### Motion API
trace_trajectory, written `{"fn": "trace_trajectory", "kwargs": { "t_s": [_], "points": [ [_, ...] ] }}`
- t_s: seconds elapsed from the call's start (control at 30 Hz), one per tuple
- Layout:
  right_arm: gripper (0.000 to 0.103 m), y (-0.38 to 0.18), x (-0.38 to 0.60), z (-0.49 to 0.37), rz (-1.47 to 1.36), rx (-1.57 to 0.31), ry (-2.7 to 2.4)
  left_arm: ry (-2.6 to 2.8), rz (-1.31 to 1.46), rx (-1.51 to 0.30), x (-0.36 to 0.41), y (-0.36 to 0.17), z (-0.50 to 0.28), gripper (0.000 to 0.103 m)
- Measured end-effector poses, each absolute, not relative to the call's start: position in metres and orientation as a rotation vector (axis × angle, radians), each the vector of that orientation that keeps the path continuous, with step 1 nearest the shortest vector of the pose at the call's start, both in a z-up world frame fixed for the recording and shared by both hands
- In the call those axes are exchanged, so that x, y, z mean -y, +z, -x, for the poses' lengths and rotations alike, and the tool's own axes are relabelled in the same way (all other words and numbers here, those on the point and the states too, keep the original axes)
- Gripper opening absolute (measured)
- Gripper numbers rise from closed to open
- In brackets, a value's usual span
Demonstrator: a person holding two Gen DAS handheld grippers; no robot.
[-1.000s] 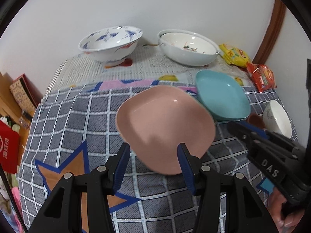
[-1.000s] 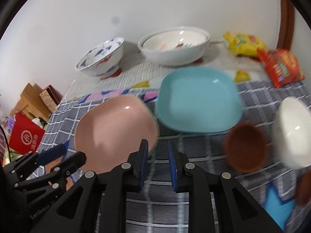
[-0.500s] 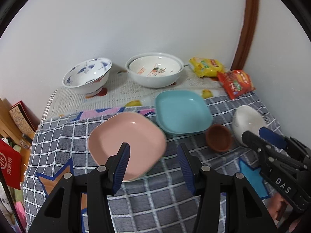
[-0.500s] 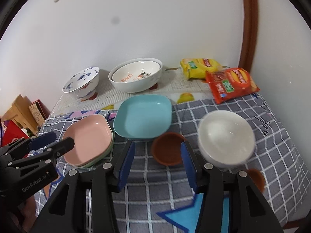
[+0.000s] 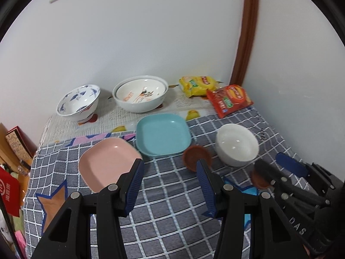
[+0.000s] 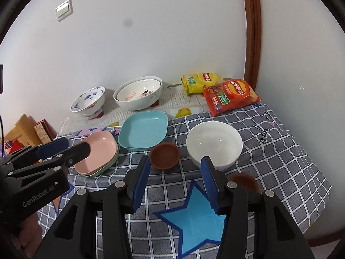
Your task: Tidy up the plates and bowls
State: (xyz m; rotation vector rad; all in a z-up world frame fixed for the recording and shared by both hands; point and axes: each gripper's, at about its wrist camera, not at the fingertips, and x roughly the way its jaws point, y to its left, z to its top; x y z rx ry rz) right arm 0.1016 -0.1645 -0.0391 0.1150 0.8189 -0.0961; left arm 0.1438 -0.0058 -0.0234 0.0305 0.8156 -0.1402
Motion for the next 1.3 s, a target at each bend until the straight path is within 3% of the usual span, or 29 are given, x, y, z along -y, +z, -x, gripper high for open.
{"fn": "trace_trajectory", "kwargs": {
  "t_s": [0.63, 0.87, 1.3],
  "points": [
    [0.049, -0.029, 0.161, -0.13, -0.097, -0.785, -0.102, -0.134, -0.03, -0.833, 0.005, -0.027, -0.186, 0.048],
    [0.05, -0.033, 0.159, -0.163, -0.073, -0.74, -0.116, -0.145, -0.004, -0.854, -0.002, -0.048, -0.22, 0.048],
    [0.049, -0.081, 0.169, -0.229, -0.11, -0.83, -0.118, -0.14, 0.007, -0.921, -0.017, -0.101, -0.278, 0.048]
  ]
}}
